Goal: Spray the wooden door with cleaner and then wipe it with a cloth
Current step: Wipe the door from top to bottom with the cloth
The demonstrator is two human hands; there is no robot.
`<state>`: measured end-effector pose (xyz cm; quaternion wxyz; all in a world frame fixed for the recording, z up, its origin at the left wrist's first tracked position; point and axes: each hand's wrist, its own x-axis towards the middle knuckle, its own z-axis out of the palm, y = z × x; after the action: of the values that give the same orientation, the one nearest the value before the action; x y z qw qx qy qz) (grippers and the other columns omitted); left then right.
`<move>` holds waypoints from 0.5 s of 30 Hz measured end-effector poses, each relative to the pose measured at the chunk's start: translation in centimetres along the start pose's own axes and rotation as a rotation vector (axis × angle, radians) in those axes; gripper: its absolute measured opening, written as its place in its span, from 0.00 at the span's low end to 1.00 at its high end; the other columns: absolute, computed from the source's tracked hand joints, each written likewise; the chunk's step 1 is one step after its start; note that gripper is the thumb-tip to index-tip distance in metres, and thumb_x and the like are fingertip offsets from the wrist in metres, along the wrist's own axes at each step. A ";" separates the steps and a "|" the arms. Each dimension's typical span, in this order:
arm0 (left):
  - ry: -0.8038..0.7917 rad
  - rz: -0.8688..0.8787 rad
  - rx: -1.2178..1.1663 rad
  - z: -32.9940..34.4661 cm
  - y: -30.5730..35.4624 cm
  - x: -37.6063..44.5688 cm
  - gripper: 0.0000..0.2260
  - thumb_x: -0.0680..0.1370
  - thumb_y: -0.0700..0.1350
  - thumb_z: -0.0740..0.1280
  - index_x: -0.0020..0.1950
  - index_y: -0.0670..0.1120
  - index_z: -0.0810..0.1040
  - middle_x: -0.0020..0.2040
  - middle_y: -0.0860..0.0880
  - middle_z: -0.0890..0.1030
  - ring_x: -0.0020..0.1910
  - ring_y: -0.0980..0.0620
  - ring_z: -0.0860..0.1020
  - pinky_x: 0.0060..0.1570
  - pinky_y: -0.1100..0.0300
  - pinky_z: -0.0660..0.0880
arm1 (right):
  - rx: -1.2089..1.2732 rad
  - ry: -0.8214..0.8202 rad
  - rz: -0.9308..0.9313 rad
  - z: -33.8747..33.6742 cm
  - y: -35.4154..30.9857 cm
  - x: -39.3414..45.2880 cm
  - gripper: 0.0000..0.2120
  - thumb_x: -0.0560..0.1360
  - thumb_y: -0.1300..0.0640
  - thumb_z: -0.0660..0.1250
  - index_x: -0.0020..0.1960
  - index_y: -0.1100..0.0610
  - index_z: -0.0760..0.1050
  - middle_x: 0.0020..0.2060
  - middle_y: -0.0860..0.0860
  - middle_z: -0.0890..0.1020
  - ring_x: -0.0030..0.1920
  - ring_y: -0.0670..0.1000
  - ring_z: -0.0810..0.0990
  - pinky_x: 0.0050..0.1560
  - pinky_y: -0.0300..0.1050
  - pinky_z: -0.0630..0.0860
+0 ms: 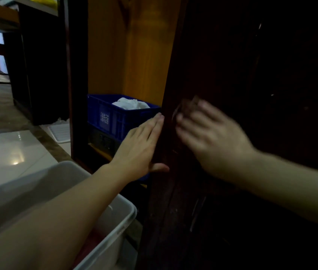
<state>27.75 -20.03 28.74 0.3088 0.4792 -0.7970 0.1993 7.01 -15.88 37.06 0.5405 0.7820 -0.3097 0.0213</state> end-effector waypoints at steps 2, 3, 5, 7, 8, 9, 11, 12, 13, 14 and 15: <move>-0.014 -0.027 0.002 0.7 0.4 -0.5 0.57 0.65 0.65 0.73 0.79 0.42 0.42 0.80 0.44 0.49 0.77 0.47 0.53 0.74 0.50 0.58 | 0.087 -0.110 -0.129 1.4 -4.1 -2.8 0.26 0.75 0.56 0.48 0.62 0.65 0.78 0.64 0.63 0.77 0.69 0.65 0.71 0.75 0.62 0.54; -0.011 -0.041 -0.005 1.1 0.6 -0.9 0.57 0.66 0.64 0.74 0.79 0.43 0.42 0.80 0.44 0.48 0.78 0.48 0.52 0.74 0.50 0.58 | 0.115 -0.154 -0.178 1.7 -5.3 -4.0 0.27 0.75 0.56 0.47 0.62 0.66 0.78 0.64 0.63 0.76 0.70 0.65 0.70 0.74 0.61 0.52; -0.031 -0.054 -0.013 1.9 0.7 -1.6 0.58 0.65 0.65 0.73 0.79 0.43 0.41 0.80 0.44 0.48 0.77 0.48 0.52 0.74 0.51 0.58 | 0.141 -0.179 -0.238 1.8 -5.5 -5.3 0.27 0.75 0.56 0.48 0.62 0.65 0.78 0.65 0.62 0.76 0.70 0.63 0.69 0.74 0.61 0.52; -0.030 -0.068 -0.032 2.7 0.8 -2.6 0.57 0.64 0.68 0.71 0.79 0.44 0.42 0.79 0.43 0.51 0.77 0.46 0.56 0.73 0.49 0.61 | 0.125 -0.122 -0.211 1.1 -3.4 -4.6 0.25 0.74 0.57 0.49 0.61 0.62 0.79 0.64 0.61 0.77 0.69 0.62 0.72 0.73 0.60 0.54; -0.010 -0.079 -0.058 3.2 0.9 -3.1 0.56 0.64 0.68 0.69 0.79 0.45 0.43 0.79 0.42 0.53 0.76 0.45 0.58 0.71 0.47 0.63 | 0.104 -0.076 -0.154 0.5 -1.8 -3.6 0.25 0.74 0.57 0.50 0.60 0.62 0.80 0.64 0.60 0.78 0.68 0.61 0.73 0.74 0.60 0.55; 0.007 -0.091 -0.087 3.7 0.9 -3.6 0.54 0.64 0.69 0.68 0.78 0.46 0.44 0.79 0.41 0.54 0.76 0.44 0.59 0.70 0.46 0.65 | 0.081 -0.025 -0.083 -0.1 -0.2 -2.3 0.25 0.73 0.58 0.50 0.60 0.61 0.80 0.64 0.60 0.78 0.68 0.61 0.74 0.74 0.59 0.56; 0.010 -0.114 -0.140 4.8 1.2 -4.5 0.53 0.64 0.68 0.67 0.78 0.49 0.44 0.79 0.42 0.55 0.75 0.43 0.60 0.70 0.45 0.66 | 0.022 0.054 0.051 -0.9 2.7 0.1 0.26 0.74 0.57 0.49 0.63 0.62 0.78 0.66 0.61 0.76 0.70 0.62 0.71 0.74 0.60 0.56; 0.012 -0.141 -0.171 5.2 1.3 -4.9 0.53 0.63 0.68 0.68 0.78 0.50 0.44 0.79 0.42 0.55 0.75 0.44 0.60 0.70 0.44 0.66 | 0.001 0.075 0.100 -1.2 3.6 1.0 0.26 0.76 0.56 0.48 0.65 0.63 0.76 0.67 0.62 0.74 0.71 0.63 0.68 0.75 0.61 0.54; 0.022 -0.180 -0.204 5.7 1.5 -5.4 0.53 0.63 0.67 0.69 0.78 0.52 0.44 0.79 0.43 0.55 0.75 0.44 0.60 0.70 0.45 0.65 | -0.003 0.080 0.143 -1.4 3.7 1.6 0.27 0.77 0.54 0.47 0.67 0.64 0.74 0.69 0.63 0.72 0.72 0.64 0.66 0.75 0.62 0.53; 0.029 -0.219 -0.233 6.2 1.7 -5.9 0.52 0.63 0.67 0.71 0.78 0.53 0.44 0.78 0.44 0.56 0.75 0.44 0.60 0.71 0.45 0.64 | -0.010 0.081 0.176 -1.3 3.3 1.9 0.27 0.77 0.54 0.47 0.68 0.64 0.73 0.69 0.63 0.71 0.73 0.64 0.65 0.75 0.61 0.51; 0.034 -0.249 -0.252 6.7 1.8 -6.3 0.52 0.64 0.66 0.72 0.78 0.54 0.45 0.78 0.44 0.56 0.75 0.43 0.60 0.70 0.46 0.64 | -0.019 0.073 0.191 -0.9 2.2 1.7 0.26 0.77 0.53 0.49 0.69 0.63 0.72 0.69 0.63 0.71 0.73 0.64 0.65 0.76 0.61 0.51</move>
<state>26.36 -19.23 19.51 0.4020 0.5281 -0.7450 0.0661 7.55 -16.35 39.85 0.5544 0.7425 -0.3629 0.0984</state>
